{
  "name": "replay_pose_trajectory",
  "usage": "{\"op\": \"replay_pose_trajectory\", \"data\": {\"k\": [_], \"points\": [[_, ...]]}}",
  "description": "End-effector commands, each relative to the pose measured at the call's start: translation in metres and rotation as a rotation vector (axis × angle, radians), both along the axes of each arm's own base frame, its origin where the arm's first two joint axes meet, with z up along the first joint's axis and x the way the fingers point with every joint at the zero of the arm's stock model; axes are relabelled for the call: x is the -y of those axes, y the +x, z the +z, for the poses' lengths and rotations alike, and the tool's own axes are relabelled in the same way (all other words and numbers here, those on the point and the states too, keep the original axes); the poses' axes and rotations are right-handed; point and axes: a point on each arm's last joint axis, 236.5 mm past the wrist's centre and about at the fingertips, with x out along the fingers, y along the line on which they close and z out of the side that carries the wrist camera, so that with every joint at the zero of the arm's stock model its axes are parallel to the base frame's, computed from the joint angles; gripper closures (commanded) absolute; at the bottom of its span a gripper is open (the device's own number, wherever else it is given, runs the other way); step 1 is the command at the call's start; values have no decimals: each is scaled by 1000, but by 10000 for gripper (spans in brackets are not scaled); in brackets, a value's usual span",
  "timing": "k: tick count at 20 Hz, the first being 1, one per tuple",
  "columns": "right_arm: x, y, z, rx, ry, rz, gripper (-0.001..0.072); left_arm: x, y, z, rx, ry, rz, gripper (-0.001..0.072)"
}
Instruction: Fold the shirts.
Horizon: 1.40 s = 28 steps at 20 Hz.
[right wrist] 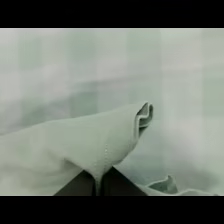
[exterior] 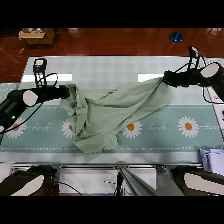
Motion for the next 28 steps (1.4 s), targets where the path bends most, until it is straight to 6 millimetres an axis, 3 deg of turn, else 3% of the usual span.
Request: {"op": "replay_pose_trajectory", "data": {"k": [1,2,3,4,6,10,13,15,17,20,21,25,28], "points": [[23,2,35,61,-115,32,557,-39,-18,15,-119,171,-49,299],[38,2,52,94,-178,31,526,-59,-26,30,-164,212,-26,299],[55,3,70,126,-240,24,344,-75,-37,44,-213,214,9,299],[68,2,84,151,-286,11,237,-85,-48,53,-256,192,52,299],[91,-6,97,158,-346,-15,233,-86,-69,60,-308,107,105,299],[143,-50,72,-51,-499,-22,235,-34,-128,41,-464,-84,-10,300],[170,-67,57,-118,-473,-99,235,33,-181,22,-588,-342,-191,299],[175,-77,42,-155,-408,-135,233,56,-204,9,-666,-467,-204,297],[175,-90,25,-201,-362,-132,226,61,-220,-7,-727,-501,-190,232],[153,-100,2,-225,-277,-57,221,66,-253,-24,-827,-520,-235,73],[145,-102,-5,-227,-250,-34,158,67,-257,-29,-838,-526,-232,73],[130,-112,-24,-259,-191,-19,146,70,-242,-48,-767,-531,-164,74],[129,-114,-25,-267,-188,-16,146,76,-225,-62,-740,-530,-132,75]]}}
